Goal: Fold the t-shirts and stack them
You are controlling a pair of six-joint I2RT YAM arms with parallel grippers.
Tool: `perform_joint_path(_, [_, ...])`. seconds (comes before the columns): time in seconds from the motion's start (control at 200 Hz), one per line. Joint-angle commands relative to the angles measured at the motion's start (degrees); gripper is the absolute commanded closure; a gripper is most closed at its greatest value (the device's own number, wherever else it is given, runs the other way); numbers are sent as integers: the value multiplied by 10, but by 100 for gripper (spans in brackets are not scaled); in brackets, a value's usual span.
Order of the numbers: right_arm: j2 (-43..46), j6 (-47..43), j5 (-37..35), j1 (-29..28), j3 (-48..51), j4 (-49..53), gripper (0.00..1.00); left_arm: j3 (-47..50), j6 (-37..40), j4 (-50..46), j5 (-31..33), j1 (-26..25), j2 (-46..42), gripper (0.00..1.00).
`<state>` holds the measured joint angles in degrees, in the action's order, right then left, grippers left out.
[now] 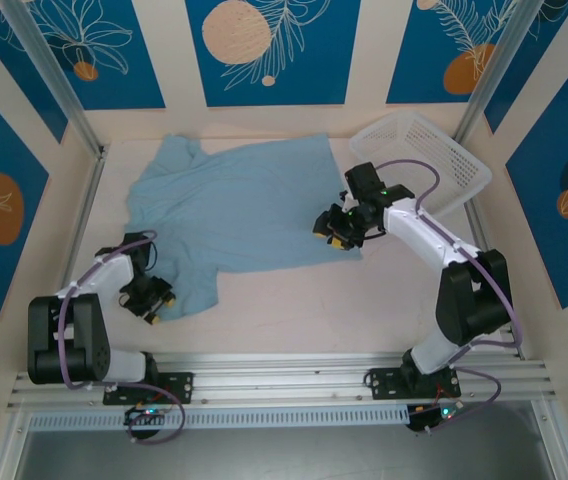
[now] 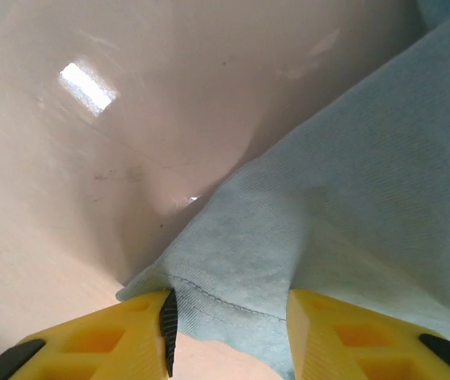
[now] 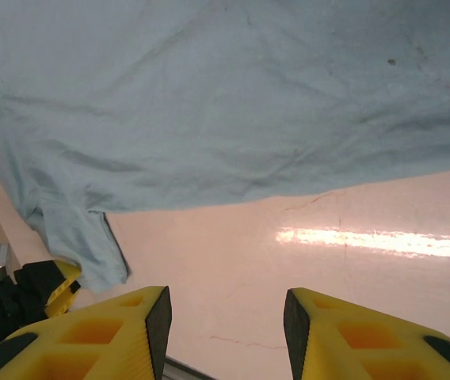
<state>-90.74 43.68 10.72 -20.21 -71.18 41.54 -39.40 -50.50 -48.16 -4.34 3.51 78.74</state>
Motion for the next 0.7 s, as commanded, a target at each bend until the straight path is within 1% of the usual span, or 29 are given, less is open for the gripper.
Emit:
perform_joint_path(0.0, [29,-1,-5,9,5,22,56,7,3,-1,10,0,2,61])
perform_joint_path(0.06, [34,0,-14,16,15,24,56,14,2,6,11,0,2,65])
perform_joint_path(0.2, [45,12,-21,45,45,21,56,25,-1,15,6,-2,2,81])
perform_joint_path(0.25, [47,11,-23,54,49,18,55,22,-3,1,14,-4,-11,82])
perform_joint_path(0.28, [47,10,-23,58,49,18,55,17,-4,-12,24,-7,-23,79])
perform_joint_path(0.35, [46,5,-23,61,48,20,55,4,-4,-45,48,-9,-60,63])
perform_joint_path(0.41, [45,4,-22,61,46,17,55,-4,-4,-65,61,-9,-86,56])
perform_joint_path(0.535, [43,7,-19,55,47,12,55,-1,-2,-66,59,-9,-85,53])
perform_joint_path(0.695, [42,13,-5,47,45,3,55,32,-14,-7,28,-9,-49,52])
